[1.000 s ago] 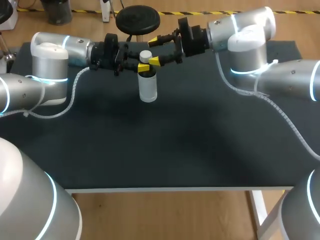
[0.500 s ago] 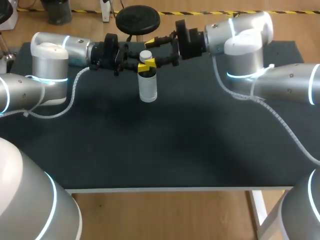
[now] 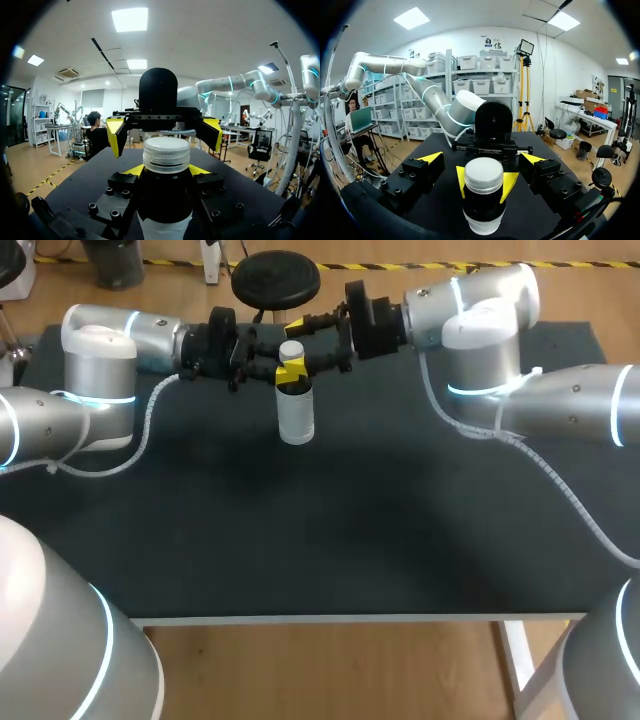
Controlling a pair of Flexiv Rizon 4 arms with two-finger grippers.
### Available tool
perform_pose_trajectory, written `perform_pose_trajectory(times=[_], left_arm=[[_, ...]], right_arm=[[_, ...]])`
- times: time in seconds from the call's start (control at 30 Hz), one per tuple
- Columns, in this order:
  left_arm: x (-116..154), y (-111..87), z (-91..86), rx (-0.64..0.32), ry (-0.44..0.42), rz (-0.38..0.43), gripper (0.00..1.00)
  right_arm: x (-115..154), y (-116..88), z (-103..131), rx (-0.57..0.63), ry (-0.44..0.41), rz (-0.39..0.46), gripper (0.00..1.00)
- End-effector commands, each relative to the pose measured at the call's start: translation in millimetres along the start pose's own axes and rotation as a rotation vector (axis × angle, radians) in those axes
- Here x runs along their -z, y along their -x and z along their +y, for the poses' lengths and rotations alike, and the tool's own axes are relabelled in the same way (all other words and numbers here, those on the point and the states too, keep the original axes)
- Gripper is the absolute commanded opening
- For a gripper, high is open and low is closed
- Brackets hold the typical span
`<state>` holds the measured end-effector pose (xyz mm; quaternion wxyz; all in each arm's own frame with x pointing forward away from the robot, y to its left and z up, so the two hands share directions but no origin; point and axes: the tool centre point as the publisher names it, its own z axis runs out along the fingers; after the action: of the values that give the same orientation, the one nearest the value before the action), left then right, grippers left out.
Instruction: Unscrew the bottle cap
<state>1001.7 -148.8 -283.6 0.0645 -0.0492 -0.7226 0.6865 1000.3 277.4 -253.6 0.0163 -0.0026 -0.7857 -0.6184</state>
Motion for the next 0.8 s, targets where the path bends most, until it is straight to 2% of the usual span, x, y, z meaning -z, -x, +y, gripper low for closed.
perform_pose_trajectory(times=[0.03, 0.27, 0.37, 0.4, 0.47, 0.53, 0.57, 0.6, 0.8], left_arm=[[0.2, 0.7, 0.8, 0.000, -0.002, 0.002, 0.00], [0.2, 0.7, 0.8, 0.000, -0.002, 0.002, 0.00], [0.2, 0.7, 0.8, 0.000, -0.002, 0.002, 0.00], [0.2, 0.7, 0.8, 0.000, -0.002, 0.002, 0.00], [0.2, 0.7, 0.8, 0.000, -0.002, 0.002, 0.00], [0.2, 0.7, 0.8, 0.000, -0.002, 0.002, 0.00], [0.2, 0.7, 0.8, 0.000, -0.002, 0.002, 0.00], [0.2, 0.7, 0.8, 0.000, -0.002, 0.002, 0.00], [0.2, 0.7, 0.8, 0.000, -0.002, 0.002, 0.00]], right_arm=[[-1.6, 3.2, -1.3, 0.000, 0.002, 0.003, 1.00], [-1.4, 3.4, -1.5, -0.001, 0.005, -0.003, 1.00], [-1.8, 3.7, -1.4, -0.003, 0.005, -0.002, 0.69], [-1.9, 3.9, -1.5, -0.003, 0.005, -0.001, 0.49], [-2.1, 4.2, -1.5, -0.004, 0.005, 0.001, 0.39], [-2.3, 4.6, -1.6, -0.002, 0.004, 0.005, 0.22], [-2.4, 5.0, -1.7, -0.002, 0.004, 0.007, 0.08], [-2.3, 5.4, -2.0, -0.002, 0.004, 0.010, 0.00], [-3.3, 7.3, -5.3, -0.003, 0.005, 0.035, 0.00]])
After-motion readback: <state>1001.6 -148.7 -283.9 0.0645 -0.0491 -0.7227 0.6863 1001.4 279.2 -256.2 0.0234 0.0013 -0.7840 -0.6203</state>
